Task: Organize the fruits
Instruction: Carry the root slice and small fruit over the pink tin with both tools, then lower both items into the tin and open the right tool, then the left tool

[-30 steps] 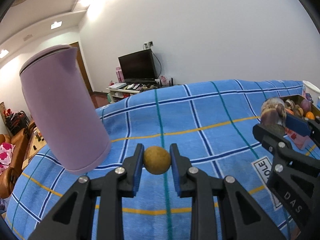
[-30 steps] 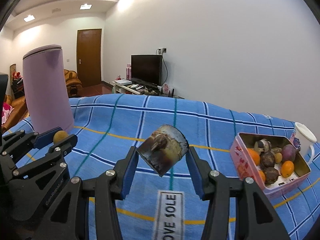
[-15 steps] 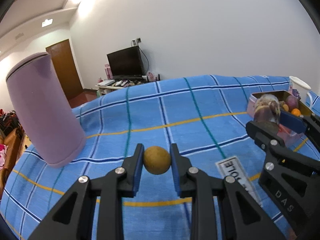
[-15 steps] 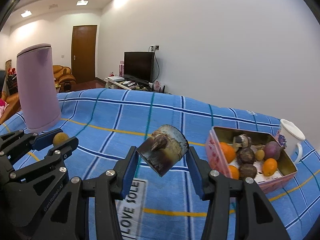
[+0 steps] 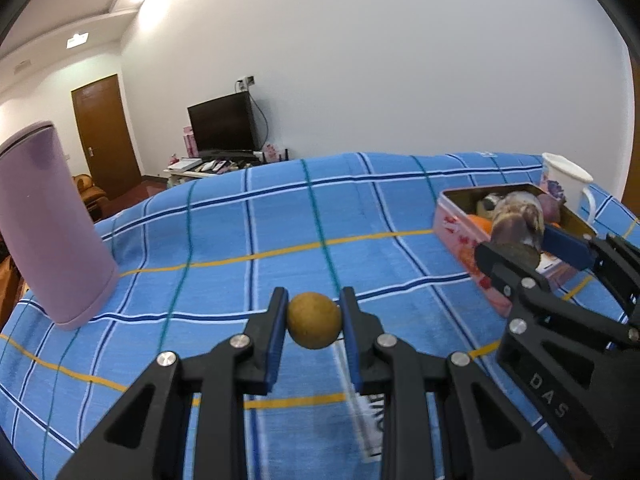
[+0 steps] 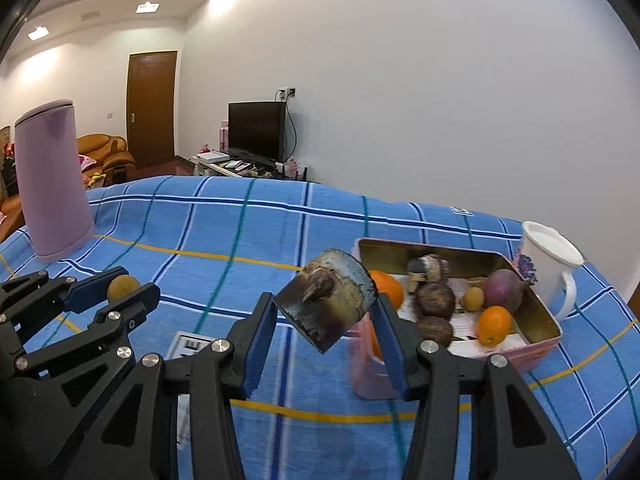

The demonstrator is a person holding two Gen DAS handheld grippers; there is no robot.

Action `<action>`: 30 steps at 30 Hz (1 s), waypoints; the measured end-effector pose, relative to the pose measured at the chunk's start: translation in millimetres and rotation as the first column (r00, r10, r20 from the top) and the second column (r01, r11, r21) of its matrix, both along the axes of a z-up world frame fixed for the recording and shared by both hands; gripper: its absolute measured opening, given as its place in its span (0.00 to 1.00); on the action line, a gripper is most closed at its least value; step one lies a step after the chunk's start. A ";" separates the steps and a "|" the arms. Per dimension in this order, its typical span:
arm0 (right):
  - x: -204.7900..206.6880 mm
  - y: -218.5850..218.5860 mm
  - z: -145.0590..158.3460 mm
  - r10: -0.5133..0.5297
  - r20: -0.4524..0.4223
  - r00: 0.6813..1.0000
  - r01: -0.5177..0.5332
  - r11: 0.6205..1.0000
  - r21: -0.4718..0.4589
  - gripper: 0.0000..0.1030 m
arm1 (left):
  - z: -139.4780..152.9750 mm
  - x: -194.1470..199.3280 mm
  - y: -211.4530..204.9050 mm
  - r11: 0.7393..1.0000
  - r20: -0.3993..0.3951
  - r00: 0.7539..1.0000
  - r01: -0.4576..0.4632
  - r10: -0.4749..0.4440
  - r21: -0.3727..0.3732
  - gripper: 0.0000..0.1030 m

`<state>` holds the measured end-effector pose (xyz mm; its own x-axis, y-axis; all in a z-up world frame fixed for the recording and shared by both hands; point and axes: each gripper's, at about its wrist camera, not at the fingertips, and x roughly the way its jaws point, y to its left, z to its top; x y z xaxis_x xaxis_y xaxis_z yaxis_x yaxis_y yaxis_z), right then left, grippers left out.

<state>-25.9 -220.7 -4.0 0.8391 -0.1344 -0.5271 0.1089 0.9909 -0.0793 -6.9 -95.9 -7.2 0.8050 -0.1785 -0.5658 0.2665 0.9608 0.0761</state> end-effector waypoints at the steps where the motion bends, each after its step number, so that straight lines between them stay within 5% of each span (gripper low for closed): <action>1: -0.5 -3.1 0.2 -0.003 0.001 1.000 0.003 1.000 -0.001 0.50 | 0.3 -0.5 -3.6 1.000 -0.001 1.000 0.003 -0.003 -0.004 0.27; 30: -13.9 -129.3 -0.5 -0.197 0.002 0.980 0.197 0.980 0.016 0.50 | 10.6 -6.7 -108.4 0.990 0.032 0.992 0.120 -0.118 -0.073 0.27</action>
